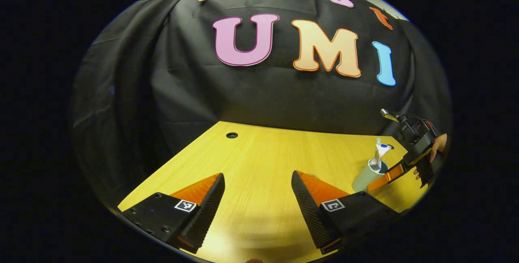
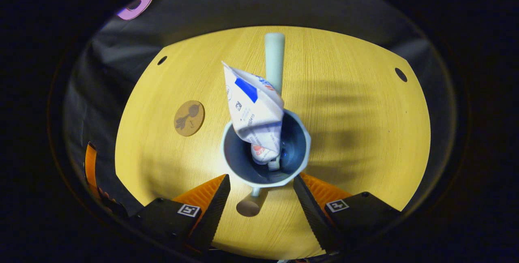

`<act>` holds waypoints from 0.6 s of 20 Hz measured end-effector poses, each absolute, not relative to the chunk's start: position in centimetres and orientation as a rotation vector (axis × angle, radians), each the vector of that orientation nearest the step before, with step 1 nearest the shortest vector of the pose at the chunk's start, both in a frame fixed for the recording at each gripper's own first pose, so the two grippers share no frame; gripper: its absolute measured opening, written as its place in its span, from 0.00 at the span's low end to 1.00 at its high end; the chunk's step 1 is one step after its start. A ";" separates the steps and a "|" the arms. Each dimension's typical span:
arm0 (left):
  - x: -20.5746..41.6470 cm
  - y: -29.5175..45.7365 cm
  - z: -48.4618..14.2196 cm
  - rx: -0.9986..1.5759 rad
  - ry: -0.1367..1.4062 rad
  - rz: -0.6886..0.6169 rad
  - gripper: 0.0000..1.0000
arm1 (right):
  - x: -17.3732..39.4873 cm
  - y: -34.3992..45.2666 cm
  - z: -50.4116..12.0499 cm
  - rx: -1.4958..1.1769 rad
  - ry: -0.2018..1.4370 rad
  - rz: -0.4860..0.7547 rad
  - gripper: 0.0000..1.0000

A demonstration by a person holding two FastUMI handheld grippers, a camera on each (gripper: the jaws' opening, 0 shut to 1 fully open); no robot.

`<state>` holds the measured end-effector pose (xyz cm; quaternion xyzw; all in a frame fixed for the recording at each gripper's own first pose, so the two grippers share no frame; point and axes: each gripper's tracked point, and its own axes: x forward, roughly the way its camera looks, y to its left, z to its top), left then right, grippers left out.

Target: Put the toothbrush and toothpaste on the desktop into the cup, then pick up the cup and place it on the coaster on the desktop.

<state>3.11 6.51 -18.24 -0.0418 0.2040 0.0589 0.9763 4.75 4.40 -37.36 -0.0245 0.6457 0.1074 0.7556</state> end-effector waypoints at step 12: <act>3.6 8.5 -18.6 -0.079 0.421 0.102 0.95 | 3.8 4.0 -38.7 -0.170 1.433 0.270 0.29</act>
